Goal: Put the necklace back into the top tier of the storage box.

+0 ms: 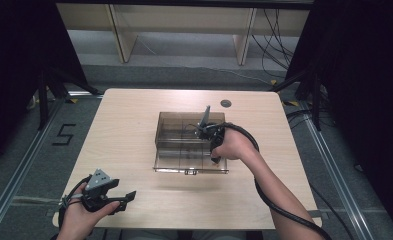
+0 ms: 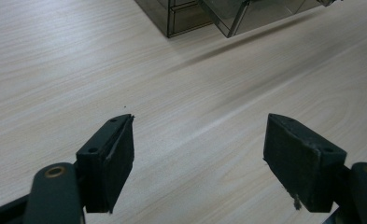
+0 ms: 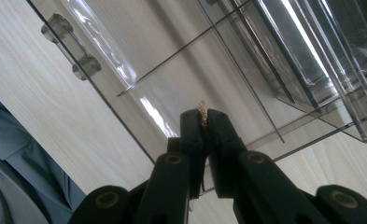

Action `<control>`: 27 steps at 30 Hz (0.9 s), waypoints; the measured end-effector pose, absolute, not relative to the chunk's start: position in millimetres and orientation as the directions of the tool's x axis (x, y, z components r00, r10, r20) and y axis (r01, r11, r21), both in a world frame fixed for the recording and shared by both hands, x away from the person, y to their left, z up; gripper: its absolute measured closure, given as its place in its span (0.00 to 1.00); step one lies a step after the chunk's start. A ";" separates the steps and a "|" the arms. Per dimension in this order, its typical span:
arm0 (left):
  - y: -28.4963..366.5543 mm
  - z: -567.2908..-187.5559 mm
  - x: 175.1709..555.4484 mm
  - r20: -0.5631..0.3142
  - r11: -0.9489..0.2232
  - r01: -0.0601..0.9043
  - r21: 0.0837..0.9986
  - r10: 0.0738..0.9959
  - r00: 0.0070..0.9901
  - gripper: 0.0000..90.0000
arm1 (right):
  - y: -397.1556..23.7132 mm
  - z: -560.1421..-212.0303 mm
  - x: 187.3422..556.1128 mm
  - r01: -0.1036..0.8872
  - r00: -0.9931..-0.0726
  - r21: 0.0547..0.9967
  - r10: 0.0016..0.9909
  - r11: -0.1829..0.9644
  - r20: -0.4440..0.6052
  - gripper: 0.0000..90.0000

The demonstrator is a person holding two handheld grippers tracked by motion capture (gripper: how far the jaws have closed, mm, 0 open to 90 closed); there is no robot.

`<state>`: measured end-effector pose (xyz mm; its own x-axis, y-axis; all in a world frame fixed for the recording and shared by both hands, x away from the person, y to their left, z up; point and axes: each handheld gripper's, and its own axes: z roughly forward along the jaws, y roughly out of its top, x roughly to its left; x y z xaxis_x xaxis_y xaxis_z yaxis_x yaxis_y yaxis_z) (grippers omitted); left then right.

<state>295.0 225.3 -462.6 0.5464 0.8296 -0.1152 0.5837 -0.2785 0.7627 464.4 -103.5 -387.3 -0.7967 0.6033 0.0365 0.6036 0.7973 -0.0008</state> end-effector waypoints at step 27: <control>225.7 -462.2 295.1 -0.118 -0.283 0.588 0.758 0.828 0.549 0.27 | -104.1 -395.1 466.0 0.616 -0.787 -0.002 0.616 0.788 0.033 0.89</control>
